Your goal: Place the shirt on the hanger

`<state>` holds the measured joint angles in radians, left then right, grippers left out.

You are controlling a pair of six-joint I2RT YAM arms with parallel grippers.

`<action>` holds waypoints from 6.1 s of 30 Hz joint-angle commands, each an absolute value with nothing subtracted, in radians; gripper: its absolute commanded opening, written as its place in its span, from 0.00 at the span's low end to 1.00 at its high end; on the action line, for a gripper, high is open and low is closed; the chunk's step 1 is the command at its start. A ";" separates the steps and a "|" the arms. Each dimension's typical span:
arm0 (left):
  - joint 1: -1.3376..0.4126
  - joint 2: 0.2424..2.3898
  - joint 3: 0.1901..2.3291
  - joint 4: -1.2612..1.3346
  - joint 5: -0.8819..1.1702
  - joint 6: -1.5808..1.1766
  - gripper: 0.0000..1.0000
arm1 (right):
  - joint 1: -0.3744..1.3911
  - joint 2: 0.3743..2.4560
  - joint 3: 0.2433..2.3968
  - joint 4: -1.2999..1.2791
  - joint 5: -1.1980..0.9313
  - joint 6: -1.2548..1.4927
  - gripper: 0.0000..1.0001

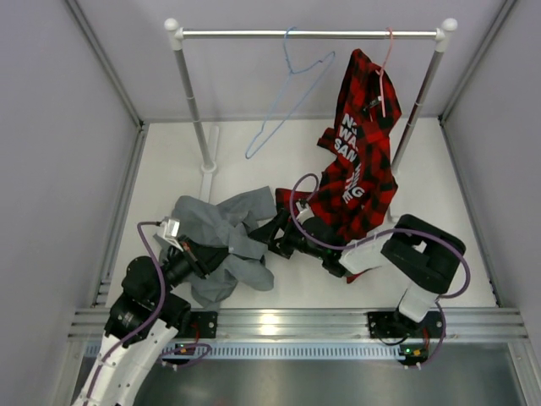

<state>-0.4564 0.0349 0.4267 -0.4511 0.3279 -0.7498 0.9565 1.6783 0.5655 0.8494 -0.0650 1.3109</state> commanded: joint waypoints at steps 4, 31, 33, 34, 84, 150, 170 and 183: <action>-0.457 0.025 0.477 -0.434 0.305 -0.689 0.00 | 1.035 1.732 0.607 0.939 -0.037 1.384 0.86; -0.457 0.026 0.485 -0.397 0.290 -0.653 0.00 | 1.037 1.700 0.606 0.707 -0.097 1.310 0.96; -0.459 0.026 0.479 -0.387 0.296 -0.652 0.00 | 1.037 1.735 0.612 0.744 -0.119 1.324 0.94; -0.457 0.028 0.474 -0.377 0.307 -0.655 0.00 | 1.035 1.753 0.624 0.771 -0.129 1.334 0.93; -1.272 0.649 0.779 -0.278 -0.492 -0.278 0.75 | 0.853 1.373 1.689 -0.753 -0.083 0.034 0.00; -0.992 1.031 1.115 -0.161 -0.902 -0.224 0.00 | 0.985 1.092 0.871 -0.222 0.202 0.488 0.00; -0.994 0.785 0.990 0.072 -0.360 -0.074 0.00 | 1.180 1.253 1.778 -0.913 0.566 0.310 0.00; -0.996 0.871 0.745 -0.302 -0.702 -0.578 0.00 | 1.112 0.956 0.914 -0.700 0.388 0.560 0.00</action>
<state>-0.9955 0.8513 0.6670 -0.2050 -0.5640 -0.4416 1.1564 1.0168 0.9005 -0.7979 0.3916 0.5056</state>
